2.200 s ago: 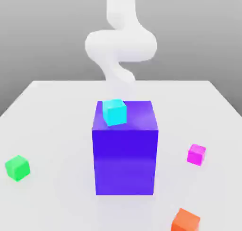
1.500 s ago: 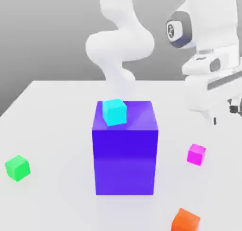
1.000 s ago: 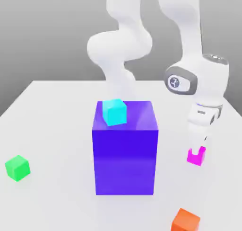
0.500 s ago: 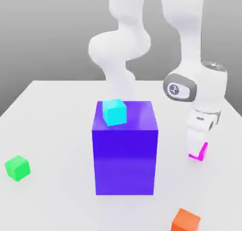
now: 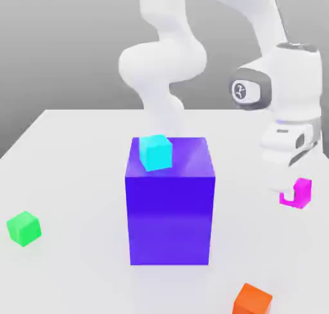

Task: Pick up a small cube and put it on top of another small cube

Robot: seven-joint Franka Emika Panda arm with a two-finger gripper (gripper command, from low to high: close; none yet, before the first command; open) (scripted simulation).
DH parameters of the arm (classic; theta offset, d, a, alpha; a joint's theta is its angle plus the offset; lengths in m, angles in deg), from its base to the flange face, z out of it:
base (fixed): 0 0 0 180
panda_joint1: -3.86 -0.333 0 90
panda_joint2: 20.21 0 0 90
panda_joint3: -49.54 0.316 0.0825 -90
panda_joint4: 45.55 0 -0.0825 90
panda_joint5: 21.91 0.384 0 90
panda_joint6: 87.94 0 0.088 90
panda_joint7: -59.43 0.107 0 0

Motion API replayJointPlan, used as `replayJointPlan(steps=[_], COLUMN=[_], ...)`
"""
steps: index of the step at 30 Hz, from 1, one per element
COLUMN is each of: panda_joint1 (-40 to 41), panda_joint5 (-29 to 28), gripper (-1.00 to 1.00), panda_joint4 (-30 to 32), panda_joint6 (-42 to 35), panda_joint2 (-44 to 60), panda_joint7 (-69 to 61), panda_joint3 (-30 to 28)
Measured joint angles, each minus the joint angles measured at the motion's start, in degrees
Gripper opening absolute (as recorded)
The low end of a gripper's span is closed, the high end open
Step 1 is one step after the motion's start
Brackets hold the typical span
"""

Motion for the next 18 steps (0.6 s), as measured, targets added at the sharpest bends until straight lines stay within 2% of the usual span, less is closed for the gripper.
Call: replayJointPlan(steps=[18], panda_joint1=[40.6], panda_joint5=[1.5], gripper=[-1.0], panda_joint4=[-7.5], panda_joint6=[-11.3], panda_joint2=[4.0], panda_joint7=[29.7], panda_joint3=[-20.5])
